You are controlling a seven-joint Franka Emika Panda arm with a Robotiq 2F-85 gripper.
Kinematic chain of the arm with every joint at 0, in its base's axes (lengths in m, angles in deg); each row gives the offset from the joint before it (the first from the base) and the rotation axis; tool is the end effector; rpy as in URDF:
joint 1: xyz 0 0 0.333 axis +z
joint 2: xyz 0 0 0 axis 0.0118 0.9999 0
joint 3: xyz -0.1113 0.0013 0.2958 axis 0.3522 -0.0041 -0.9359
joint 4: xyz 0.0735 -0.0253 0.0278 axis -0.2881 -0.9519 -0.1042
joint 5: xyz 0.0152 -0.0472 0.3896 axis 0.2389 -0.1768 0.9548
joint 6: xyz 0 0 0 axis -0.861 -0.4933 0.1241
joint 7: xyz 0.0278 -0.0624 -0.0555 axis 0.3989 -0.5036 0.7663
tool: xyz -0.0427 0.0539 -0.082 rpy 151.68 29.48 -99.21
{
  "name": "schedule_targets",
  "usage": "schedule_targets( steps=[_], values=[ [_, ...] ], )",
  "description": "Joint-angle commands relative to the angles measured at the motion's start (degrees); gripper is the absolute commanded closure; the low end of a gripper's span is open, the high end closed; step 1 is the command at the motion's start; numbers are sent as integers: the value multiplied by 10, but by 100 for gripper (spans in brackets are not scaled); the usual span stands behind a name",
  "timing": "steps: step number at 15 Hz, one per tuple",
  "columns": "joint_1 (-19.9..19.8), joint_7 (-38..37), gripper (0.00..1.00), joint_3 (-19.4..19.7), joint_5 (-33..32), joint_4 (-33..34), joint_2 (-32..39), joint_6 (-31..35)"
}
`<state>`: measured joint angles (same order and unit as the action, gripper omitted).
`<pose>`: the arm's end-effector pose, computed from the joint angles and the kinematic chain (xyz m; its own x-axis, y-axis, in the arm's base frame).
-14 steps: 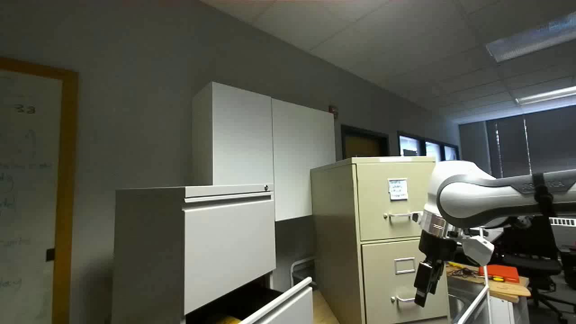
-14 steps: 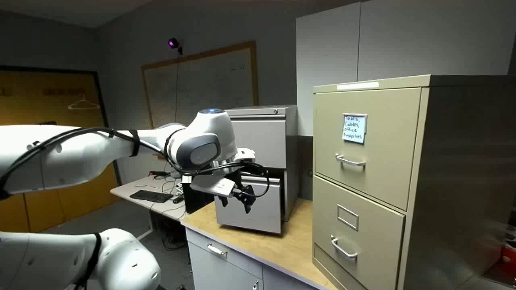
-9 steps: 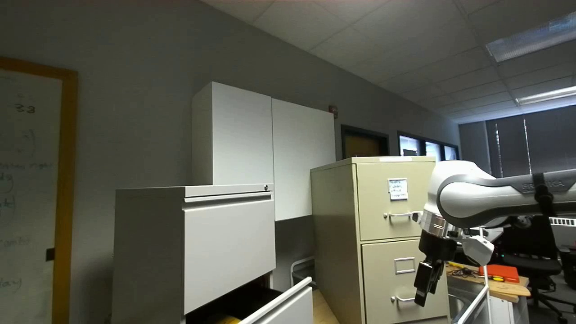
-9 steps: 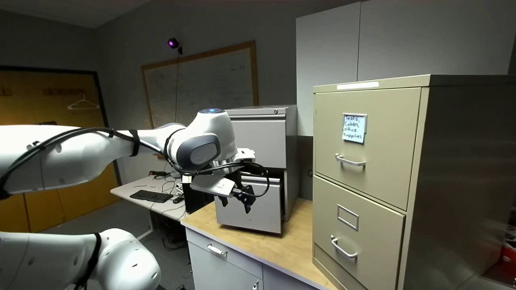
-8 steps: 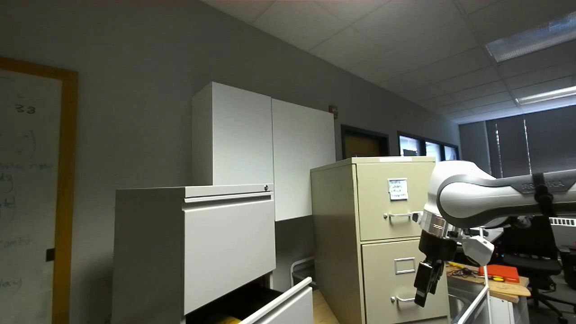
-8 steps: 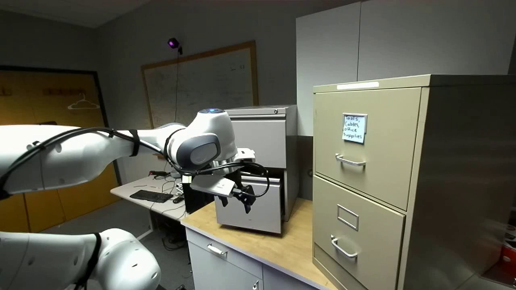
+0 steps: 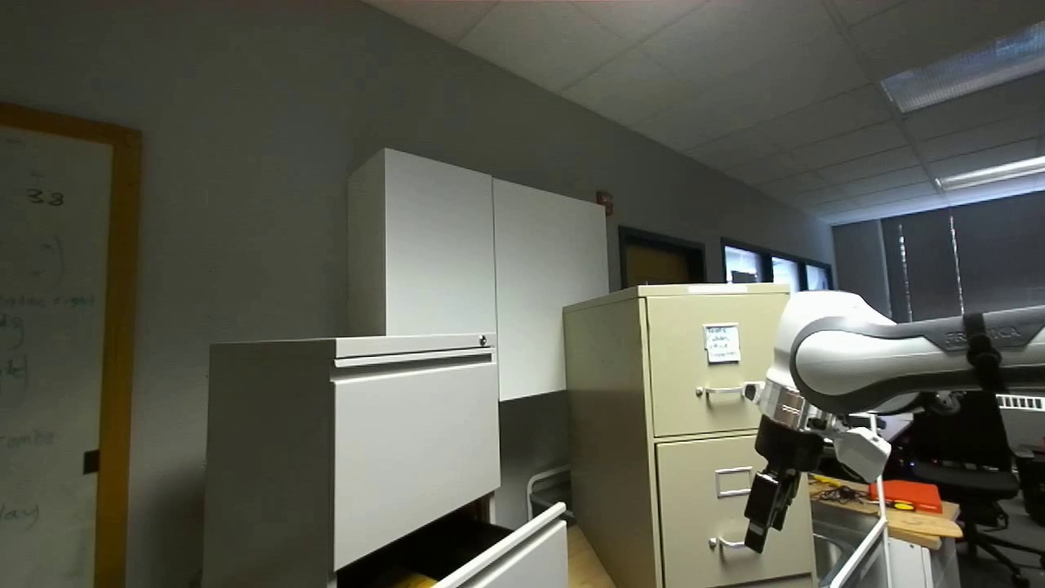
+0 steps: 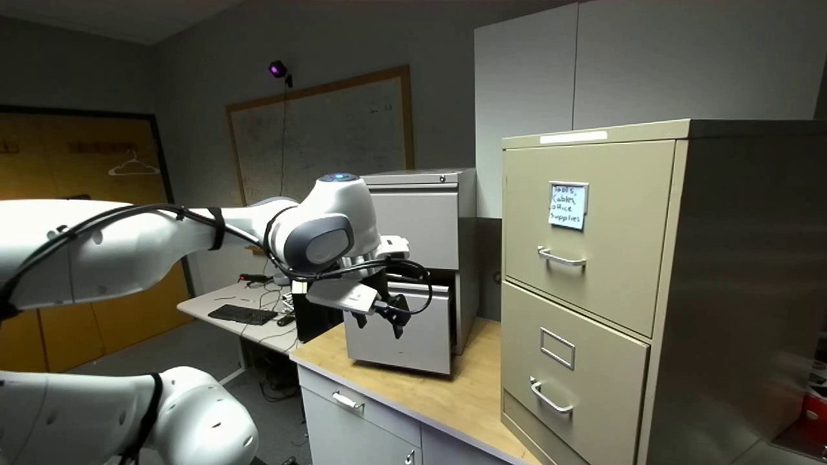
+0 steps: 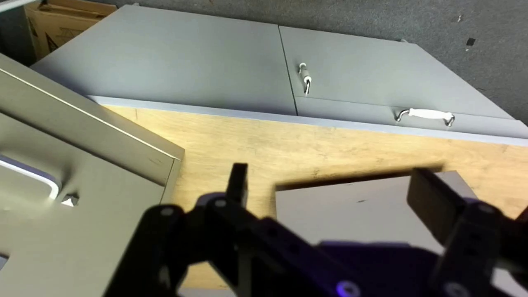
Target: Close the open drawer
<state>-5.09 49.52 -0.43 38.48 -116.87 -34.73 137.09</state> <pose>0.2715 -0.1306 0.5203 0.9555 0.0842 0.2826 0.0953 -0.9951 -0.0256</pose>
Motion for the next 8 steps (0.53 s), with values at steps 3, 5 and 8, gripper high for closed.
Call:
schedule_targets(
  steps=[3, 5, 8],
  values=[
    [41, -23, 0, -23, 52, 12, 29, 46],
    [59, -33, 0, -40, 72, 14, 43, 64],
    [87, -55, 0, -73, 98, 18, 76, 102]
  ],
)
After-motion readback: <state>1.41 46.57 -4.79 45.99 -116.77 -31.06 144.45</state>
